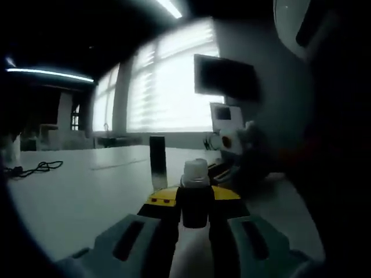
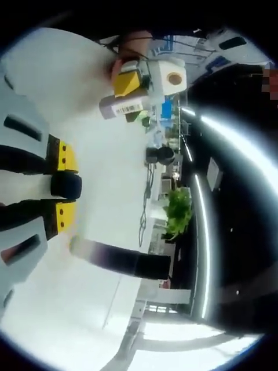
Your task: Pick up cosmetic bottle twist off cap place on table pick up cap screw tight cap place on table
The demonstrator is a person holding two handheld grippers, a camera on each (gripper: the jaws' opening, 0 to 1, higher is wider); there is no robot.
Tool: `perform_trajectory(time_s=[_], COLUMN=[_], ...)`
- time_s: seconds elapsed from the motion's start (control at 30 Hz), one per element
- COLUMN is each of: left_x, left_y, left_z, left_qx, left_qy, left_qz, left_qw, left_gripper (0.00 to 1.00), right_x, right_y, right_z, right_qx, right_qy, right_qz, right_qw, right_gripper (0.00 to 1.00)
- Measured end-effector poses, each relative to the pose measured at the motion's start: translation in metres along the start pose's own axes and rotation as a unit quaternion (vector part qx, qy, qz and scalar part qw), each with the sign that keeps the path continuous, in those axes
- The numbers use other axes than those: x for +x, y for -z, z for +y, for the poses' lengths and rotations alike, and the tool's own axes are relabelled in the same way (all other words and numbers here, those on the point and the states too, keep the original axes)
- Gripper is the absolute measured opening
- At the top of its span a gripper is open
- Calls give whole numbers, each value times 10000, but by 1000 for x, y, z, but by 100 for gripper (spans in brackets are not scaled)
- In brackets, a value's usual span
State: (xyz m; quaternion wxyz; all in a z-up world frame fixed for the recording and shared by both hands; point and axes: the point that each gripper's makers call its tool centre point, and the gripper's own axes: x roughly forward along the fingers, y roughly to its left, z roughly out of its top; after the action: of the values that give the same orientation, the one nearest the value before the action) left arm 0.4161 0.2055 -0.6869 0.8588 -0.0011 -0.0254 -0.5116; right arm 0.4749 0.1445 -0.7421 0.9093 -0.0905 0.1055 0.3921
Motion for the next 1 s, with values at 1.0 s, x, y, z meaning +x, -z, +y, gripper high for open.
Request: perform_trajectory(time_s=[1.0], left_x=[0], left_y=[6], left_z=[-41], left_qx=[21], left_qy=[1000], left_qz=[263], left_qw=[9946], left_gripper=[9], right_x=[-47], right_y=[-109], right_z=[96], right_qx=[-710], right_qy=[-2875], right_qz=[-795], right_qw=[9518], right_gripper=[9])
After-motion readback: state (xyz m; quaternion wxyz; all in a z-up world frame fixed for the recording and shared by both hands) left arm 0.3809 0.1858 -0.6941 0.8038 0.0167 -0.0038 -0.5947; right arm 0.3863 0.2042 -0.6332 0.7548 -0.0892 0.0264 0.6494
